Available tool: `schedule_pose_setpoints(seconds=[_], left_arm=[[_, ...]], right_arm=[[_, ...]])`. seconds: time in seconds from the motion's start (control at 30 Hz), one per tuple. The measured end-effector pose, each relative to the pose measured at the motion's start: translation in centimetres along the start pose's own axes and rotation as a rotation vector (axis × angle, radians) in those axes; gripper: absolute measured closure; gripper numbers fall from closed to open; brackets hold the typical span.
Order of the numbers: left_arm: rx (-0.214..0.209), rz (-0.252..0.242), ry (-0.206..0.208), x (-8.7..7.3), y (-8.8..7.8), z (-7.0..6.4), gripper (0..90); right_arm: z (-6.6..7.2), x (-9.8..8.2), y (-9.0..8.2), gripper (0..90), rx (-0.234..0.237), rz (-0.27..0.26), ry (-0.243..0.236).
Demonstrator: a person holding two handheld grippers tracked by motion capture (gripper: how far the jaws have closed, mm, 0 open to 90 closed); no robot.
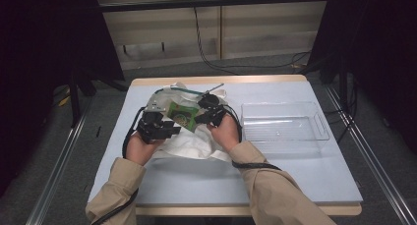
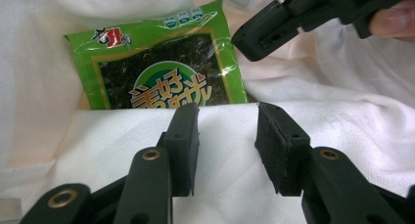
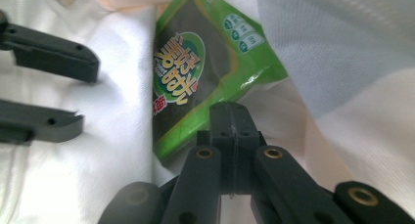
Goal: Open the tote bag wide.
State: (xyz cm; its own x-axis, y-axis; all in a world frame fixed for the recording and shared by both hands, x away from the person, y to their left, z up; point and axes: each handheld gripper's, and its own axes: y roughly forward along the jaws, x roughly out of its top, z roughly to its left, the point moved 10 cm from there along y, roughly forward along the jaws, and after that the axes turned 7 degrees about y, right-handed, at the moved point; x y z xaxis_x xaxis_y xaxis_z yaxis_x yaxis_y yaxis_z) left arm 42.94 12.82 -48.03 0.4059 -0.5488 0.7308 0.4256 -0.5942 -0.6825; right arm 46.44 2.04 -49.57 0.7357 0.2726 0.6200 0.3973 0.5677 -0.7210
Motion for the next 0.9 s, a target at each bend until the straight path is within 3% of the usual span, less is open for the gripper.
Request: schedule_pose_setpoints(seconds=[0.07,0.23,0.4,0.57,0.6,0.63,0.7,0.83,0.9], left_arm=[[0.002,-0.004,-0.006,0.0,0.2,0.2,60.0],[0.007,0.016,-0.013,-0.1,0.4,0.3,58.9],[0.009,0.024,-0.005,0.0,0.3,0.2,58.9],[0.021,0.045,-0.013,0.1,0.2,0.8,58.8],[0.012,0.029,-0.033,0.2,0.4,0.7,59.7],[0.018,0.048,-0.008,0.0,0.2,0.9,60.7],[0.017,0.055,-0.004,-0.1,0.1,0.8,61.2],[0.016,0.025,-0.022,0.0,0.2,0.8,61.6],[0.021,0.037,-0.005,-0.1,-0.1,1.0,61.9]], right_arm=[[0.2,0.0,-0.6,90.0,-0.009,-0.007,-0.028],[0.7,-0.1,-2.1,90.0,0.004,-0.014,-0.047],[-0.1,-0.6,-2.0,89.3,0.004,-0.028,0.023],[-0.6,-0.7,-1.3,63.1,-0.003,-0.023,0.057],[-0.6,-0.6,-1.3,60.8,-0.010,-0.022,0.080],[-0.7,-0.4,-1.1,56.5,-0.012,-0.029,0.079],[-0.8,-0.1,-0.7,55.0,-0.020,-0.023,0.092],[-0.5,0.0,0.9,51.1,-0.014,-0.010,0.106],[-0.5,0.1,1.5,49.9,-0.020,-0.004,0.115]])
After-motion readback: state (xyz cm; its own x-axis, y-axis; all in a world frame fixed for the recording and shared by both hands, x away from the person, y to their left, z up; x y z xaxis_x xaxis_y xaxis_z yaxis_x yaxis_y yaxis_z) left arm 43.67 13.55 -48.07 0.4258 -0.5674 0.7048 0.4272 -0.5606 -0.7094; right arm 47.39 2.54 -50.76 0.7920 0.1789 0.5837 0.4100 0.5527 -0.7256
